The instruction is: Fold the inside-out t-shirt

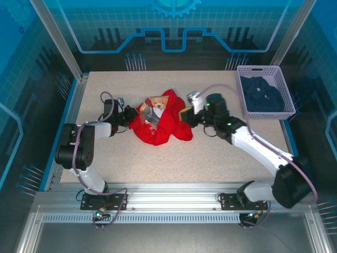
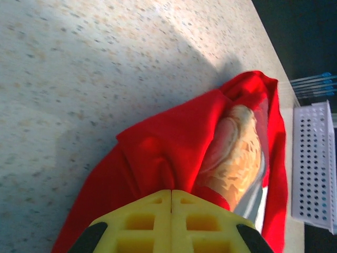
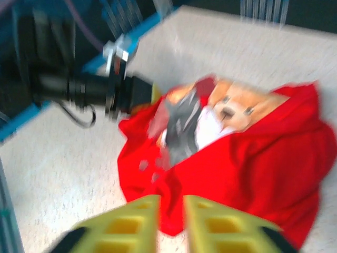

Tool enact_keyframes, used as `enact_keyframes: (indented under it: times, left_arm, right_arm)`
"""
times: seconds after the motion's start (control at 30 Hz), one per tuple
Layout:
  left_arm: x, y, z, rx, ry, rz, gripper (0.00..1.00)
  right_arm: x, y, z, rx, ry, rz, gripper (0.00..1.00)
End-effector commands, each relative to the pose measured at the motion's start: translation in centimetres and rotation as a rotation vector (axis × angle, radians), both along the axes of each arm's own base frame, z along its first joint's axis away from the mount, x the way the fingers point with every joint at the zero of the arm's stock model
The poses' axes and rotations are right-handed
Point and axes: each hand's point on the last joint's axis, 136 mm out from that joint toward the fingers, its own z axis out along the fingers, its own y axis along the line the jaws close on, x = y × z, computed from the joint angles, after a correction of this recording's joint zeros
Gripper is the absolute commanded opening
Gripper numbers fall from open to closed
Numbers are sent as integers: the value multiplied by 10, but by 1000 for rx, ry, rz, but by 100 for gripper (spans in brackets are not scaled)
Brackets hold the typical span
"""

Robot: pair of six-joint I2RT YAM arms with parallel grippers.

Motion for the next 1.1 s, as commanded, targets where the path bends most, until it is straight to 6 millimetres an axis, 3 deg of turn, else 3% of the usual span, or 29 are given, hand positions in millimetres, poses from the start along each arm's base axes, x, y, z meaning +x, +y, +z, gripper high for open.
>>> enact_keyframes:
  times: [0.0,0.13,0.37,0.57,0.63,0.83,0.93,1.07]
  left_arm:
    - [-5,-18,24,-5,-82,-86,0]
    - [-9,-29,27,-3,-87,-115,0]
    - [-12,-39,26,-6,-84,-142,0]
    - [-13,-40,27,-7,-84,-150,0]
    - [-14,-41,26,-2,-83,-152,0]
    - [-14,-41,24,0,-79,-152,0]
    - [-14,-40,24,3,-76,-150,0]
    - [-16,-38,20,8,-60,-142,0]
  right_arm:
    - [17,31,-10,-53,29,-31,37]
    - [57,69,-37,-129,59,-44,51]
    - [126,104,-92,-246,107,-61,68]
    - [156,122,-141,-251,203,-49,65]
    - [162,124,-148,-237,218,-55,49]
    - [170,115,-131,-224,182,-60,9]
    - [165,100,-105,-221,142,-64,1]
    - [144,78,-60,-158,86,-26,0]
